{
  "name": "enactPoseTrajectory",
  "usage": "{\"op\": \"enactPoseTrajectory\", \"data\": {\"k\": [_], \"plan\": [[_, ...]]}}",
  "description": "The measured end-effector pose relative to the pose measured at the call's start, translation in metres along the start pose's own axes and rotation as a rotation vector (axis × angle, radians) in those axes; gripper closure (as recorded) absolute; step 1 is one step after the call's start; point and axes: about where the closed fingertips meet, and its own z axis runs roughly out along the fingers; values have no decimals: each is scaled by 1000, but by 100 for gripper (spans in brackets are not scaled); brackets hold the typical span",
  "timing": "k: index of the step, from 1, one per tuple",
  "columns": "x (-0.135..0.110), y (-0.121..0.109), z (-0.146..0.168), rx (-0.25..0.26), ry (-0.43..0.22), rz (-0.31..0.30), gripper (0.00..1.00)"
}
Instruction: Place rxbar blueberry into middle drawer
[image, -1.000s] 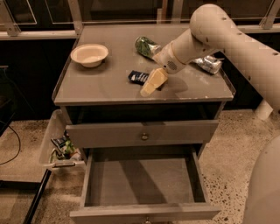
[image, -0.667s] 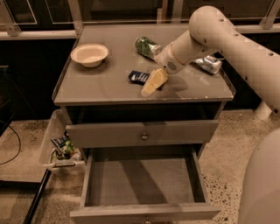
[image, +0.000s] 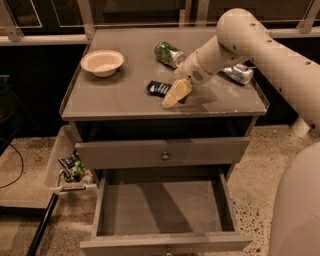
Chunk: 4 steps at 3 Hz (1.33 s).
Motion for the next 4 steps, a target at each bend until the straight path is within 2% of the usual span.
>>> {"op": "enactPoseTrajectory", "data": {"k": [3, 4], "plan": [[0, 0, 0, 0, 0, 0, 87], [0, 0, 0, 0, 0, 0, 100]]}}
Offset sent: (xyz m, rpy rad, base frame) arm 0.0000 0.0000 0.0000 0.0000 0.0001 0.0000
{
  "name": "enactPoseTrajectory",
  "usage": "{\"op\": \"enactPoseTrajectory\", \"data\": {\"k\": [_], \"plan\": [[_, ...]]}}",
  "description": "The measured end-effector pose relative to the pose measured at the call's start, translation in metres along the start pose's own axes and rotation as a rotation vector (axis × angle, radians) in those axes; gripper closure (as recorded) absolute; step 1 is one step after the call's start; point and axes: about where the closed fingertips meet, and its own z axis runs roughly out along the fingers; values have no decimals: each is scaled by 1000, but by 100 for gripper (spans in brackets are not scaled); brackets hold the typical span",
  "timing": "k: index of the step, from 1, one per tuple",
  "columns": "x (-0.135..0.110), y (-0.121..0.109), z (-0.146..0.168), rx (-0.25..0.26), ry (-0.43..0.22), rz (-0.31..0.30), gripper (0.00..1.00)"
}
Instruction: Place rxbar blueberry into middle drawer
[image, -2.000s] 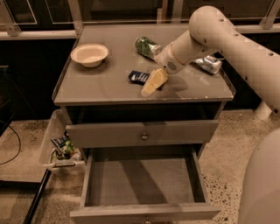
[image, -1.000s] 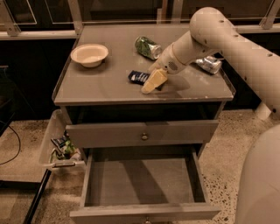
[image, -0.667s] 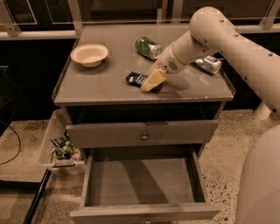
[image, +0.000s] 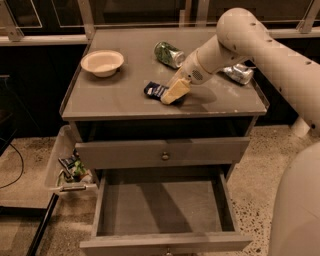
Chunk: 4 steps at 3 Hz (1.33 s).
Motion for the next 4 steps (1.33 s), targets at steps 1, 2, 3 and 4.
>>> {"op": "enactPoseTrajectory", "data": {"k": [1, 2, 3, 4], "plan": [[-2, 0, -2, 0, 0, 0, 100], [-4, 16, -23, 22, -24, -34, 100], [-1, 49, -59, 57, -59, -85, 100], [13, 84, -93, 109, -81, -117, 100]]}}
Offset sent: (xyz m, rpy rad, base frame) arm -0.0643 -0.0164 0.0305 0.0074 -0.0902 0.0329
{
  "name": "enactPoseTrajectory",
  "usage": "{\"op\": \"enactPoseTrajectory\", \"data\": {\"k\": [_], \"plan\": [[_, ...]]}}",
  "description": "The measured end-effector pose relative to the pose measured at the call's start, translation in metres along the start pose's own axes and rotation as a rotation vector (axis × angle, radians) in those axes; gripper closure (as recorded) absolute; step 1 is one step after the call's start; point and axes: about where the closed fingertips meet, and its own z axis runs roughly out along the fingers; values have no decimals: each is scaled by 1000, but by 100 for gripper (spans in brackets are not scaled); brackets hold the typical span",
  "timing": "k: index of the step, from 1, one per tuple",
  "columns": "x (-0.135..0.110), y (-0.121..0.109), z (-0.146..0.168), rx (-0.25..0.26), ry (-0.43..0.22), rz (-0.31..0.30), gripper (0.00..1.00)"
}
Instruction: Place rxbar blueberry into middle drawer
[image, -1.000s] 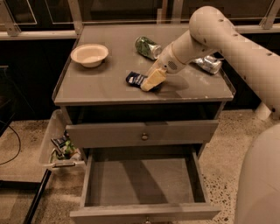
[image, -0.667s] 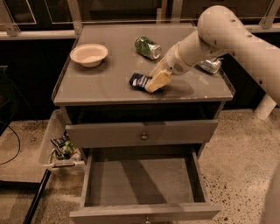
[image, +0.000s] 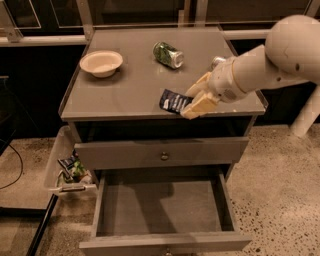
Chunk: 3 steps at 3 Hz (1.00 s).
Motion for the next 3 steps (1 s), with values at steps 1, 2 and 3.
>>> {"op": "enactPoseTrajectory", "data": {"k": [1, 2, 3], "plan": [[26, 44, -30, 62, 17, -12, 100], [80, 92, -23, 57, 41, 60, 100], [135, 126, 13, 4, 31, 153, 100]]}}
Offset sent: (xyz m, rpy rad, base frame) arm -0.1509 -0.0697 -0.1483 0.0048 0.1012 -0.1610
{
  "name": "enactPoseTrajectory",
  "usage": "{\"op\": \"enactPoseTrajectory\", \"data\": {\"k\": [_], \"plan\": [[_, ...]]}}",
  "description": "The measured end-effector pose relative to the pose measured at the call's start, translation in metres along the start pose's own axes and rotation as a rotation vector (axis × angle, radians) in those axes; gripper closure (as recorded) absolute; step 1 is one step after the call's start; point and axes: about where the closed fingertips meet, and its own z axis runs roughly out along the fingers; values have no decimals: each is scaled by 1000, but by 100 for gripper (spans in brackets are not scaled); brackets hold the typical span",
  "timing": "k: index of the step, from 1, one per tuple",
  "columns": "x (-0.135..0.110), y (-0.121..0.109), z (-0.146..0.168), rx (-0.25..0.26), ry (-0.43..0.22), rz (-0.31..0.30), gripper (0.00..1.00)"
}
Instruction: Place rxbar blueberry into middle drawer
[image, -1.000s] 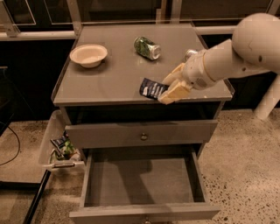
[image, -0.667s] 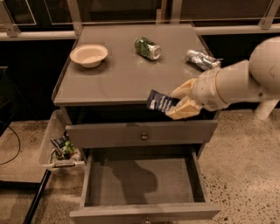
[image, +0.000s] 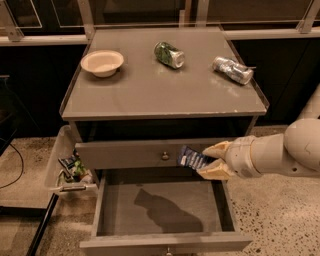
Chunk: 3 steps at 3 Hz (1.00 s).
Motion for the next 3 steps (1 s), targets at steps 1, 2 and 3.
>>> {"op": "enactPoseTrajectory", "data": {"k": [1, 2, 3], "plan": [[0, 0, 0, 0, 0, 0, 100], [20, 6, 23, -16, 5, 46, 100], [76, 21, 72, -37, 51, 153, 100]]}}
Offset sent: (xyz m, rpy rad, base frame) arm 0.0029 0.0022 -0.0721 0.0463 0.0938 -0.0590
